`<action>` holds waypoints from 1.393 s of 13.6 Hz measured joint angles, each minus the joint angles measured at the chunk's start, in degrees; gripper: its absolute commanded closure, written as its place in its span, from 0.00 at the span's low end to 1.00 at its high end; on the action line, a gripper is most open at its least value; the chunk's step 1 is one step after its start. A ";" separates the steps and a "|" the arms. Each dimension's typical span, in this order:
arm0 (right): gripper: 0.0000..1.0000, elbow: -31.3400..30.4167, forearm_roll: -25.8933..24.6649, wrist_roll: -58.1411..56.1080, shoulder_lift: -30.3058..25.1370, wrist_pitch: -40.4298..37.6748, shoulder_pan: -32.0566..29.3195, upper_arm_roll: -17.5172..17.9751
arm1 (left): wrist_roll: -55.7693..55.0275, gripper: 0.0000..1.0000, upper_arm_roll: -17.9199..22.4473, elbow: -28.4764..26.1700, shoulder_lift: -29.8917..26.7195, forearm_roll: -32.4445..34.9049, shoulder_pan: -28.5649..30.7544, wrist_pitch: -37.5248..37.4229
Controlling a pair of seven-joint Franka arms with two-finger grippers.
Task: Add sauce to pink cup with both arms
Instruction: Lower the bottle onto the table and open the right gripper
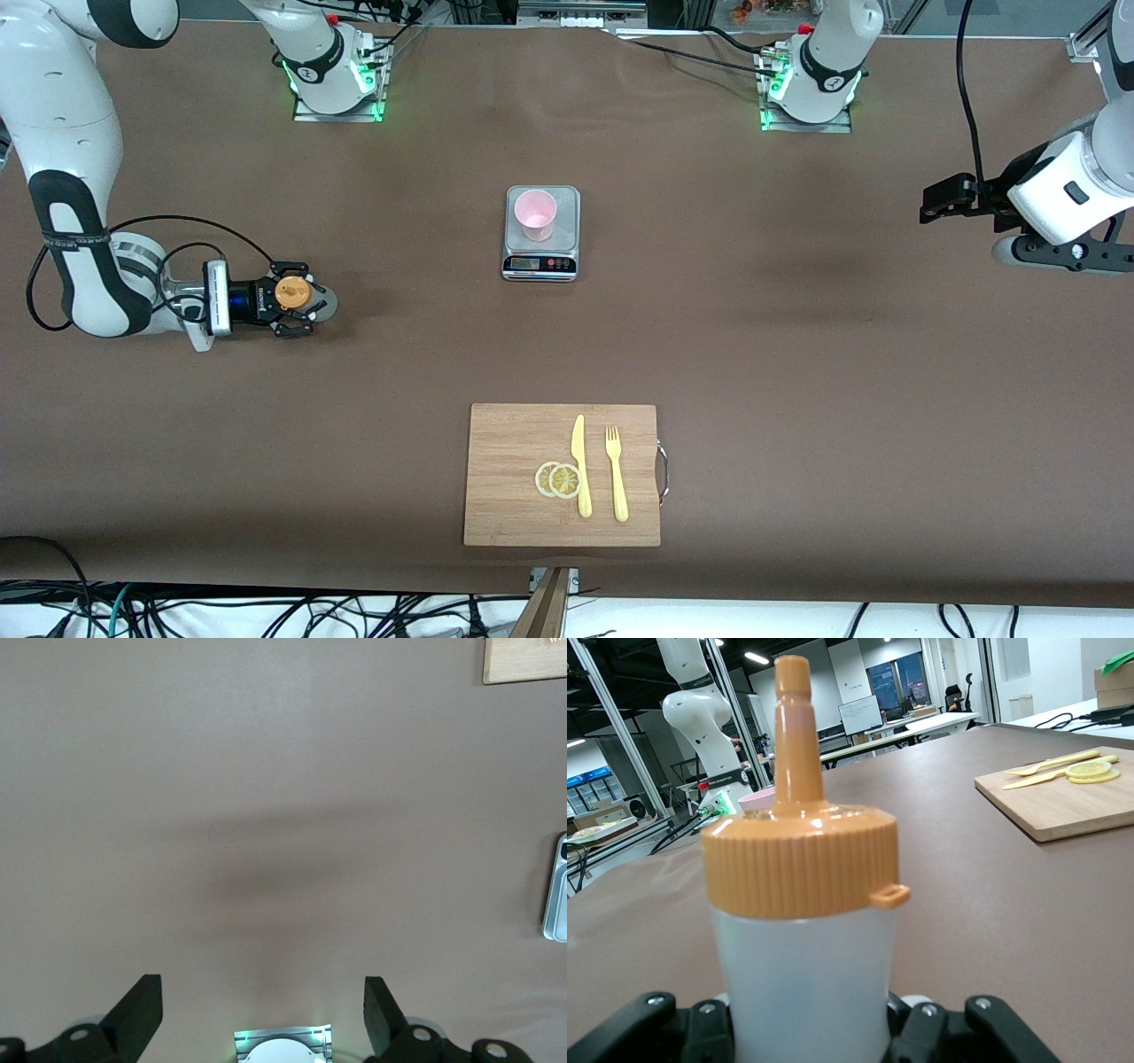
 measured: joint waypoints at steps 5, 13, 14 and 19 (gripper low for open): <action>0.00 0.84 -0.65 0.00 0.77 -2.61 -0.04 -0.97 | 0.00 0.00 0.00 0.04 0.06 -0.01 -0.01 0.00; 0.00 3.93 -7.17 0.01 0.72 -5.00 -0.12 -7.06 | 0.00 0.00 -0.07 0.09 0.07 -0.05 -0.14 0.00; 0.00 4.71 -8.89 0.28 0.47 -5.09 -0.13 -8.06 | 0.00 0.00 -0.07 0.10 0.09 -0.06 -0.14 0.00; 0.00 6.95 -23.40 16.34 -11.08 1.09 0.56 -9.79 | 0.00 0.00 -0.05 0.14 0.43 -0.07 -0.12 0.00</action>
